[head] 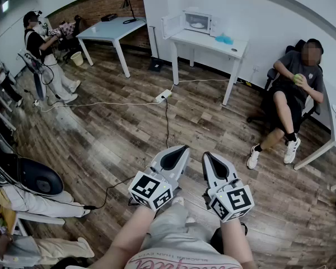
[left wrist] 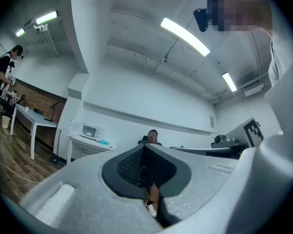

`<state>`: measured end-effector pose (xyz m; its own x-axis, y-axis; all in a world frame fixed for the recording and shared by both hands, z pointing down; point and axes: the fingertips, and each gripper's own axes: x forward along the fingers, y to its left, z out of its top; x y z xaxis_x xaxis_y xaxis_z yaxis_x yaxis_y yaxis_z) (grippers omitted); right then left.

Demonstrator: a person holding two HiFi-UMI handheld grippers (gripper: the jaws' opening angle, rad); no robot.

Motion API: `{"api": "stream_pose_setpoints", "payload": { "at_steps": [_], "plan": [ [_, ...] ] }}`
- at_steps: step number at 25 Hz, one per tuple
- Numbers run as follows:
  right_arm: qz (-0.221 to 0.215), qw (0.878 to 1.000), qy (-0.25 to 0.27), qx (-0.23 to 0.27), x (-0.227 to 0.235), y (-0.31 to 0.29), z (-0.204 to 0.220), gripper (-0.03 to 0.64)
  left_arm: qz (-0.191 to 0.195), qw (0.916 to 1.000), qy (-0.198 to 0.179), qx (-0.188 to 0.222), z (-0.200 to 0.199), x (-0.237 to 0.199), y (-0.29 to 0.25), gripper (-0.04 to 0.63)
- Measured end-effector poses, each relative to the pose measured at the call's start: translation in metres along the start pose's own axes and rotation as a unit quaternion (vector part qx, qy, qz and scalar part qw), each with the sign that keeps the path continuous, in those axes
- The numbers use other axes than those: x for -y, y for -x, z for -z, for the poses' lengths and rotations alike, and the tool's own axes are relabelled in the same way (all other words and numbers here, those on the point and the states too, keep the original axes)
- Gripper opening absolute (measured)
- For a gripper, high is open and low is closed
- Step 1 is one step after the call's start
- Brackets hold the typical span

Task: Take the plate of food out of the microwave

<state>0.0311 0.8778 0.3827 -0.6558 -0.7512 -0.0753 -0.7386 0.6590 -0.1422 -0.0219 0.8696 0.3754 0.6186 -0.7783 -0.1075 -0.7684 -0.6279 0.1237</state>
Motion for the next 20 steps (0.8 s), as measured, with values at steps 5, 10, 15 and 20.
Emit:
{"api": "stream_pose_setpoints", "payload": {
  "at_steps": [5,10,15,20],
  "plan": [
    [0.000,0.999,0.031,-0.010,0.000,0.005,-0.004,0.009,-0.003,0.9998,-0.019,0.003,-0.001,0.013,-0.003,0.006],
    [-0.005,0.998,0.063,-0.021,-0.009,0.006,-0.003,0.009,-0.027,0.9979,-0.059,-0.007,0.000,0.014,-0.001,0.006],
    [-0.009,0.997,0.065,-0.030,-0.006,-0.004,-0.001,0.011,-0.029,0.9980,-0.056,-0.007,-0.002,0.005,-0.008,0.006],
    [-0.003,0.997,0.066,-0.038,0.009,-0.026,0.005,0.009,-0.025,0.9986,-0.047,-0.002,0.001,-0.017,-0.027,0.006]
  ]
}}
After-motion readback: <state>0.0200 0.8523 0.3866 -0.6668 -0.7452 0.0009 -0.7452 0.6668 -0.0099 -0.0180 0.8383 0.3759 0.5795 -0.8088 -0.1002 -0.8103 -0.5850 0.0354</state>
